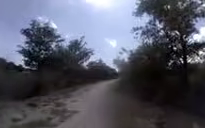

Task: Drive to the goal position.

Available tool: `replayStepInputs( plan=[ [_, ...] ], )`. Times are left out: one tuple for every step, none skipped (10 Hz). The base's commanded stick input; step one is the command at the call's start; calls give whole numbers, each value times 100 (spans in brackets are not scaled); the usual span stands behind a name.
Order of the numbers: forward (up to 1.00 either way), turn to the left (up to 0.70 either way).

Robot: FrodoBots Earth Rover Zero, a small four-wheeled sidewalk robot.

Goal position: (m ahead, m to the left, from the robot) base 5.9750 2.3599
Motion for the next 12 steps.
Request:
replayStepInputs(
  plan=[
    [85, 0],
    [85, 0],
    [85, 0],
    [85, 0],
    [85, 0],
    [85, 0],
    [85, 0],
    [85, 0],
    [85, 32],
    [85, 34],
    [85, 10],
    [85, 0]
  ],
)
